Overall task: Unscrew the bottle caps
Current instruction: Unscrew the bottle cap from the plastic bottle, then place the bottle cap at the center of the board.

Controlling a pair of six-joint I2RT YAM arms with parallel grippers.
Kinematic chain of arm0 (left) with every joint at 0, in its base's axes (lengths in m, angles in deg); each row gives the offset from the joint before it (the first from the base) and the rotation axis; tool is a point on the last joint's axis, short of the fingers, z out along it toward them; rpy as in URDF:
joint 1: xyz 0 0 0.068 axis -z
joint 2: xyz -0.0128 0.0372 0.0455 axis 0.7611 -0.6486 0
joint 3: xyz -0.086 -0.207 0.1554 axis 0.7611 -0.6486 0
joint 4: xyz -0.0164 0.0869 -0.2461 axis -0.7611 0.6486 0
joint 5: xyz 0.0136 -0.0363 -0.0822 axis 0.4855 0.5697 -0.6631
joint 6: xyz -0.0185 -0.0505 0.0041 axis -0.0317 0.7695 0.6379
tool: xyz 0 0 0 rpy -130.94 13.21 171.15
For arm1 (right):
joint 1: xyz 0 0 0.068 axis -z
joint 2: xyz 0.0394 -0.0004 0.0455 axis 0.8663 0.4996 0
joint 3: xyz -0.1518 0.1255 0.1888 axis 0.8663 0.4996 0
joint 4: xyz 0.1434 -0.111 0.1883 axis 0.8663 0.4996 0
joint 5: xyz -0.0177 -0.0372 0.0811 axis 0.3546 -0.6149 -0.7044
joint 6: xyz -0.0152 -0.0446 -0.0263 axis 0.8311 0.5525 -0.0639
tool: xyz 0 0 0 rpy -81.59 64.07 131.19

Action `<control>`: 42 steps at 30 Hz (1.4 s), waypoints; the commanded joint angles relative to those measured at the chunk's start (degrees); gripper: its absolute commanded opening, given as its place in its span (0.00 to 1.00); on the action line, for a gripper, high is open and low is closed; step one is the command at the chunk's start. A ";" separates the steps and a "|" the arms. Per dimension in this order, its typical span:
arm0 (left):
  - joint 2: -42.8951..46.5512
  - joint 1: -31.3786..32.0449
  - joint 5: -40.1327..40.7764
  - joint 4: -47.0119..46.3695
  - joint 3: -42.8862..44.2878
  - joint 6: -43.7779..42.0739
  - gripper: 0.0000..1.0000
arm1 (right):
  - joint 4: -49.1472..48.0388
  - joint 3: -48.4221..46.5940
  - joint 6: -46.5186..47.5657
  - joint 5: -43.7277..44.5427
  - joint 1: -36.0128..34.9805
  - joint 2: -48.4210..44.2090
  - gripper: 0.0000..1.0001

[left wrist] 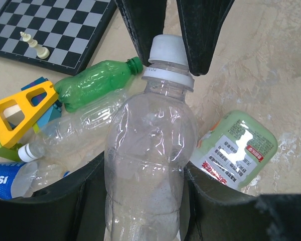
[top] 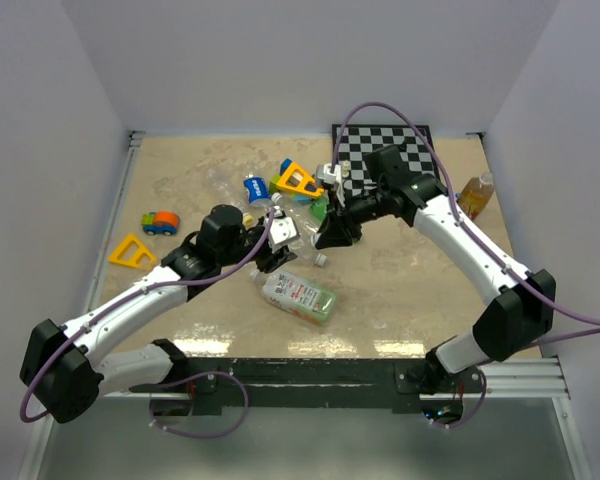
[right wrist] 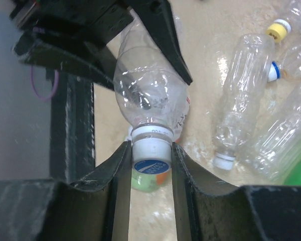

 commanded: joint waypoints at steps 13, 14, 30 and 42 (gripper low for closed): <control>0.79 -0.23 -1.17 -2.56 0.63 -0.46 0.00 | 8.99 -3.32 75.29 11.86 -1.43 -3.55 0.35; 0.79 -0.14 -1.17 -2.65 0.54 -0.46 0.00 | 8.78 -3.22 73.89 11.43 -1.43 -3.65 0.35; 0.79 -0.23 -1.61 -2.73 0.63 -0.29 0.00 | 6.85 0.38 63.69 6.24 -1.34 -5.85 0.29; 1.93 -0.23 -1.87 -2.65 0.71 -0.11 0.00 | -6.25 7.23 20.10 36.18 15.60 -0.24 0.21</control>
